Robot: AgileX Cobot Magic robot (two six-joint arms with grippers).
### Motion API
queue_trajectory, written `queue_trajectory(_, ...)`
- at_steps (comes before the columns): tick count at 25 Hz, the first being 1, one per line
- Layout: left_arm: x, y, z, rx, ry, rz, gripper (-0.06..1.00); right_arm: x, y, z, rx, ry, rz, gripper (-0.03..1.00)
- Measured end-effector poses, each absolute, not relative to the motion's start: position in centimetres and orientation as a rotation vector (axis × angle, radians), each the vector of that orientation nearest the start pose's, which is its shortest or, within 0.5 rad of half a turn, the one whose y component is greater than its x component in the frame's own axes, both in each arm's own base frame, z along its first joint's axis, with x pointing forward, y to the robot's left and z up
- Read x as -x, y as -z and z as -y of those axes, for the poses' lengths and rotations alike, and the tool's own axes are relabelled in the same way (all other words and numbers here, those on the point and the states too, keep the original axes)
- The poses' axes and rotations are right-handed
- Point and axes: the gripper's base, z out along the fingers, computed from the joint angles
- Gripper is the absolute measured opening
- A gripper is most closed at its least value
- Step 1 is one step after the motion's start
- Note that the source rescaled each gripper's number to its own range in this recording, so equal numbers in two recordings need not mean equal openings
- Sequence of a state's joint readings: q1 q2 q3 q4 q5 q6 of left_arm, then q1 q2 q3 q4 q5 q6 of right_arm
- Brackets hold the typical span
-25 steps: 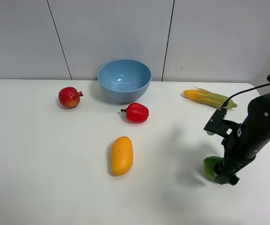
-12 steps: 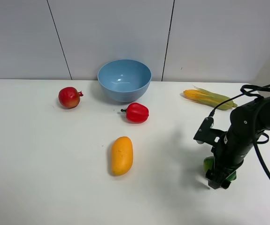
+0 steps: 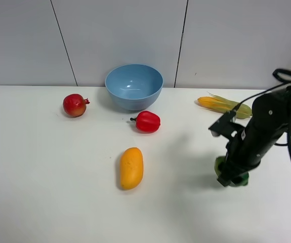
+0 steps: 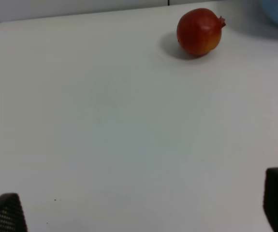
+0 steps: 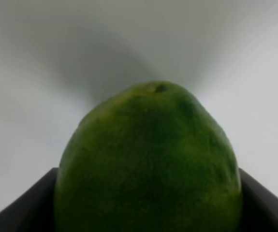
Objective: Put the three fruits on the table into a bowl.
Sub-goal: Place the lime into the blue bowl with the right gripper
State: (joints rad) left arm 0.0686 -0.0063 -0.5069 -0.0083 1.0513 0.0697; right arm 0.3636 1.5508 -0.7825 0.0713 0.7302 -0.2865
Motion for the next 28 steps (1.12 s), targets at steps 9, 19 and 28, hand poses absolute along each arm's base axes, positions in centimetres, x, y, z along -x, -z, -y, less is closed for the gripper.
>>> queue_trajectory(9, 0.6, -28.0, 0.1, -0.002, -0.078, -2.022, 1.0, -30.7, -27.0, -16.7, 0.661, -0.246, -2.309, 0.0)
queue_trajectory(19, 0.6, -28.0, 0.1, -0.001, -0.077, -2.022, 1.0, -41.5, -23.5, -24.1, 0.589, -0.259, -2.207, 0.0)
queue_trajectory(28, 0.6, -28.0, 0.1, -0.001, -0.077, -2.022, 1.0, -45.6, -19.2, -26.6, 0.682, -0.193, -2.18, 0.0)
